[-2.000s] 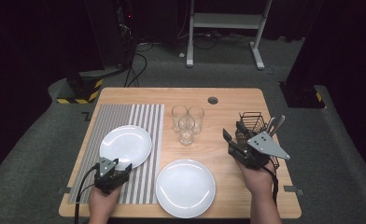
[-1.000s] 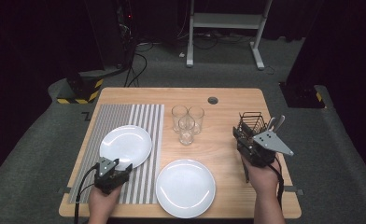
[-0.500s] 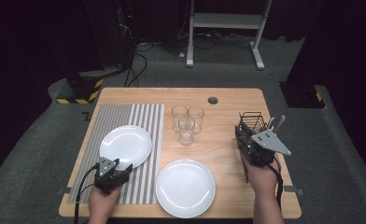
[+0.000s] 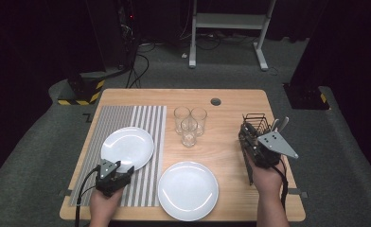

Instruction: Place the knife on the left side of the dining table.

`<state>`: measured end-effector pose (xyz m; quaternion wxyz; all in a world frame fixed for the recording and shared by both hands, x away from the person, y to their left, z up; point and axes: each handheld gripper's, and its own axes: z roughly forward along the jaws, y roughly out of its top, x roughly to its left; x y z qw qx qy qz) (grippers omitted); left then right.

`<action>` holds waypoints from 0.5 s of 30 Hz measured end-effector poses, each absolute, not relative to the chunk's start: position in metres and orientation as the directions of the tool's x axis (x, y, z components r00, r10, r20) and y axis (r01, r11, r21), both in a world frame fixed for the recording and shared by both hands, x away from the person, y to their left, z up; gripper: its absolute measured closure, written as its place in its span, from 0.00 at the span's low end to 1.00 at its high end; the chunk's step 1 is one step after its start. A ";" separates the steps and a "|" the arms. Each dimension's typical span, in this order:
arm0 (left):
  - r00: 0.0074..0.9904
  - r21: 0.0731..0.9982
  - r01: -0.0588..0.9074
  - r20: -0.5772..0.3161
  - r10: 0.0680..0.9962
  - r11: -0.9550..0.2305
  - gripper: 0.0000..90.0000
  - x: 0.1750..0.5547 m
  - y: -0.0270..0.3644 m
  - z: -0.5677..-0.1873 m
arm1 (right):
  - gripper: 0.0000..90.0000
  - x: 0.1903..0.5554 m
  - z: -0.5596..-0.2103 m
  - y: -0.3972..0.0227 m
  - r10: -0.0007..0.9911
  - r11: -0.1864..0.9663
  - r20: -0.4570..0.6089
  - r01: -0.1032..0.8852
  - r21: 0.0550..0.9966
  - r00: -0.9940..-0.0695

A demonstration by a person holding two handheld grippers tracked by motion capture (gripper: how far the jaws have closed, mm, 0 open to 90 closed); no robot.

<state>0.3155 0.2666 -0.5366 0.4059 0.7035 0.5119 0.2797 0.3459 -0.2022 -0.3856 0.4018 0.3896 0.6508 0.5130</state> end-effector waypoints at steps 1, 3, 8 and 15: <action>0.319 0.857 0.494 -0.023 0.947 -0.146 0.42 0.316 0.267 -0.537 | 0.85 0.346 -0.385 -0.203 0.920 0.168 -0.122 0.093 0.981 -0.373; 0.319 0.857 0.496 -0.027 0.947 -0.143 0.42 0.316 0.267 -0.537 | 0.85 0.346 -0.384 -0.205 0.921 0.155 -0.112 0.087 0.984 -0.372; 0.320 0.857 0.496 -0.027 0.947 -0.143 0.42 0.316 0.267 -0.537 | 0.87 0.344 -0.381 -0.210 0.925 0.137 -0.102 0.071 0.988 -0.366; 0.320 0.857 0.495 -0.027 0.947 -0.143 0.42 0.316 0.267 -0.537 | 0.88 0.342 -0.378 -0.218 0.932 0.113 -0.085 0.058 0.992 -0.353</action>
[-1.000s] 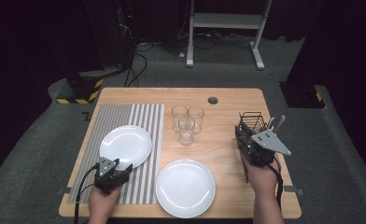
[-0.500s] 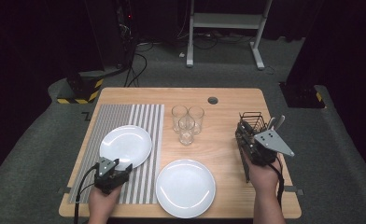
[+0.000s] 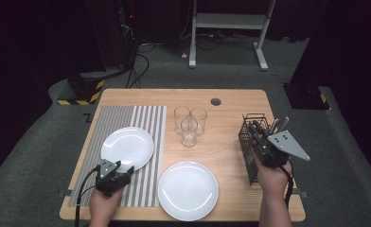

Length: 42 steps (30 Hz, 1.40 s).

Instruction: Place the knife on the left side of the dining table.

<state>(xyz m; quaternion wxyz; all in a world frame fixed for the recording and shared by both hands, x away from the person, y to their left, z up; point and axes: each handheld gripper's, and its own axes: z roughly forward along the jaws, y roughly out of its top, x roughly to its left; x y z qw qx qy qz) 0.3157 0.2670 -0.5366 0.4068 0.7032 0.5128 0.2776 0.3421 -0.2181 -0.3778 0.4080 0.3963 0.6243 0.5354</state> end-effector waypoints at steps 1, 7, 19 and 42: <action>0.320 0.857 0.496 -0.028 0.947 -0.143 0.42 0.316 0.267 -0.537 | 0.89 0.342 -0.377 -0.219 0.933 0.109 -0.082 0.058 0.992 -0.350; 0.320 0.857 0.495 -0.026 0.947 -0.143 0.42 0.316 0.267 -0.537 | 0.90 0.340 -0.375 -0.232 0.939 0.071 -0.050 0.049 0.996 -0.339; 0.318 0.857 0.495 -0.029 0.947 -0.140 0.43 0.316 0.267 -0.537 | 0.91 0.341 -0.377 -0.241 0.944 0.040 -0.023 0.046 0.998 -0.328; 0.324 0.856 0.496 -0.028 0.946 -0.144 0.42 0.316 0.267 -0.537 | 0.87 0.344 -0.385 -0.235 0.940 0.074 -0.034 0.104 0.992 -0.340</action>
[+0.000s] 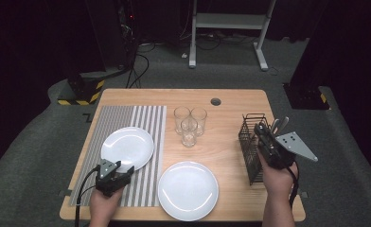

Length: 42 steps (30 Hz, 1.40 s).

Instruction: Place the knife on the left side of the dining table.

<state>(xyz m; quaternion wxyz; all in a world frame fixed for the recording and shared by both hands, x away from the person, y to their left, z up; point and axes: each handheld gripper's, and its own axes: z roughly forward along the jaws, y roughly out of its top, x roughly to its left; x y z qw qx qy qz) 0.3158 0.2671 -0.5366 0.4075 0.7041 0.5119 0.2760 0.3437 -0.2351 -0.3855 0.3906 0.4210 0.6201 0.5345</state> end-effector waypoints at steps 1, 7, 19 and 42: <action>0.323 0.856 0.496 -0.028 0.946 -0.144 0.42 0.316 0.267 -0.537 | 0.86 0.344 -0.386 -0.235 0.940 0.075 -0.033 0.112 0.991 -0.339; 0.325 0.856 0.497 -0.032 0.945 -0.142 0.42 0.316 0.267 -0.537 | 0.86 0.346 -0.389 -0.236 0.939 0.078 -0.024 0.144 0.986 -0.343; 0.331 0.855 0.497 -0.031 0.943 -0.146 0.42 0.316 0.267 -0.537 | 0.85 0.348 -0.390 -0.235 0.940 0.094 -0.029 0.176 0.980 -0.340; 0.335 0.853 0.501 -0.035 0.942 -0.146 0.42 0.317 0.267 -0.537 | 0.89 0.350 -0.394 -0.231 0.950 0.110 -0.049 0.185 0.977 -0.308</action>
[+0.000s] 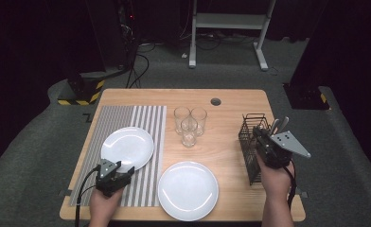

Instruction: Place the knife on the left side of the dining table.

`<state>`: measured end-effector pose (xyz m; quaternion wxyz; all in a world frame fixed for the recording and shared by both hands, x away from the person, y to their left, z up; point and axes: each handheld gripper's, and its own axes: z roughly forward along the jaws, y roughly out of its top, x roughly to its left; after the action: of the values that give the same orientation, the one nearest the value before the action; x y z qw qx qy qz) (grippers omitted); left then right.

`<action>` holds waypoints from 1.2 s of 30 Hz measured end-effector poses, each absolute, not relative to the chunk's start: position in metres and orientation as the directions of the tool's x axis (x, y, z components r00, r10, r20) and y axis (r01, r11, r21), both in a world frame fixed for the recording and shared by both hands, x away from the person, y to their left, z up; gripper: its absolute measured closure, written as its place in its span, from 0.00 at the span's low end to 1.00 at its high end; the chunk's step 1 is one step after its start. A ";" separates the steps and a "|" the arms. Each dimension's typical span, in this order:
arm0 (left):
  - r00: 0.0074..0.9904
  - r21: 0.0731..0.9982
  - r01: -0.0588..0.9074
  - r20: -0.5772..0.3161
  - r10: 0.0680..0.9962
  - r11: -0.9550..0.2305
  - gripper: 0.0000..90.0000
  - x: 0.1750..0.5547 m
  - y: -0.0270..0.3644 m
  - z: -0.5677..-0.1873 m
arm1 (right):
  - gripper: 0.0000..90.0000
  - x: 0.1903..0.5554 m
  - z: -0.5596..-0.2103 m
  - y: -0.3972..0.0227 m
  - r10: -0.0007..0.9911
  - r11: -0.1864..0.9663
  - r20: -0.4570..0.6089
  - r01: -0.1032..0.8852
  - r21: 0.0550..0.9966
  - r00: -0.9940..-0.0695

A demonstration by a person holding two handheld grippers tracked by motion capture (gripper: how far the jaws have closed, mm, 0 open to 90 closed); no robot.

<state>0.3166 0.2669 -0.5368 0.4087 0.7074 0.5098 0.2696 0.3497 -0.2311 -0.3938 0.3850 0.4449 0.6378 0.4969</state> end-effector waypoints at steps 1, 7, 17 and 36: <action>0.335 0.853 0.501 -0.036 0.941 -0.146 0.42 0.317 0.267 -0.537 | 0.90 0.349 -0.394 -0.230 0.952 0.123 -0.064 0.180 0.976 -0.300; 0.338 0.852 0.502 -0.038 0.940 -0.146 0.42 0.317 0.267 -0.537 | 0.91 0.347 -0.394 -0.228 0.956 0.134 -0.085 0.161 0.978 -0.281; 0.338 0.852 0.502 -0.037 0.940 -0.147 0.42 0.317 0.267 -0.537 | 0.92 0.342 -0.391 -0.232 0.960 0.123 -0.090 0.110 0.986 -0.263; 0.339 0.851 0.504 -0.037 0.940 -0.149 0.42 0.317 0.267 -0.537 | 0.93 0.324 -0.379 -0.233 0.964 0.111 -0.116 -0.032 0.993 -0.241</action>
<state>0.3169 0.2669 -0.5369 0.4080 0.7093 0.5090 0.2670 0.3238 -0.2335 -0.3794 0.4674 0.4011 0.5806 0.5325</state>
